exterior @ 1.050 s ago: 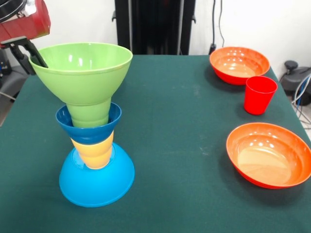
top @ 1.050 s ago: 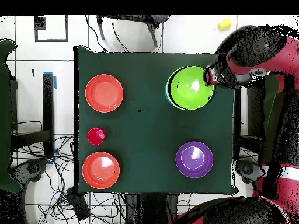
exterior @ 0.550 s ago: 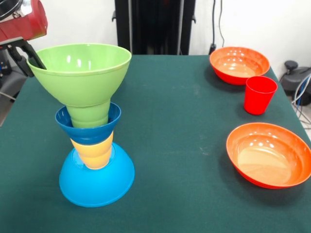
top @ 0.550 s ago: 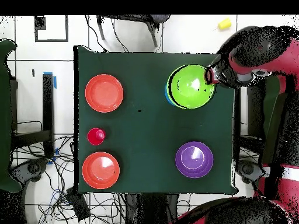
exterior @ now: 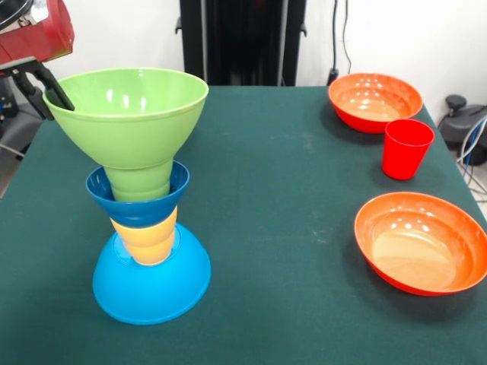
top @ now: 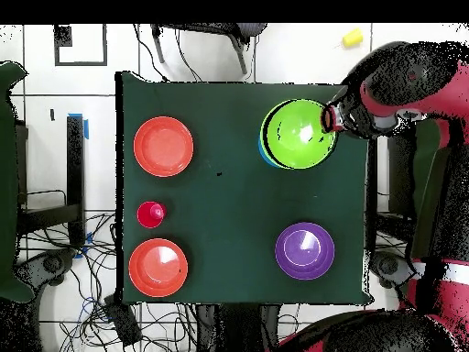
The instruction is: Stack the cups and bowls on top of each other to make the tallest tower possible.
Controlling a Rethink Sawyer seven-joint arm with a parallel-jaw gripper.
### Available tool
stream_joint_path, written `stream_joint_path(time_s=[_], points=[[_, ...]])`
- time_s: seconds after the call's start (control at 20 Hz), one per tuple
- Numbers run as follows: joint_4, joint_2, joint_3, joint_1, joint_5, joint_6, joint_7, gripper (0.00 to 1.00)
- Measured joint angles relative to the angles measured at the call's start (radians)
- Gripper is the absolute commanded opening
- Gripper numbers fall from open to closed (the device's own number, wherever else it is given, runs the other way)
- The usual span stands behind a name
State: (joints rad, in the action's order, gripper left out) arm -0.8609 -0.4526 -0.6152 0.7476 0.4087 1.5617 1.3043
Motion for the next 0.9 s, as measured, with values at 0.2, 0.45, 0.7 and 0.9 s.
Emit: stream_joint_path(time_s=[0.2,0.45,0.7,0.9], points=[[-0.003,0.000,0.000,0.001,-0.003,0.000,0.000,0.00],[-0.007,0.000,0.000,0.005,-0.005,0.000,0.000,0.00],[-0.012,0.000,-0.001,0.009,-0.007,0.000,0.000,0.00],[-0.018,-0.001,-0.001,0.016,-0.017,0.000,0.000,0.00]])
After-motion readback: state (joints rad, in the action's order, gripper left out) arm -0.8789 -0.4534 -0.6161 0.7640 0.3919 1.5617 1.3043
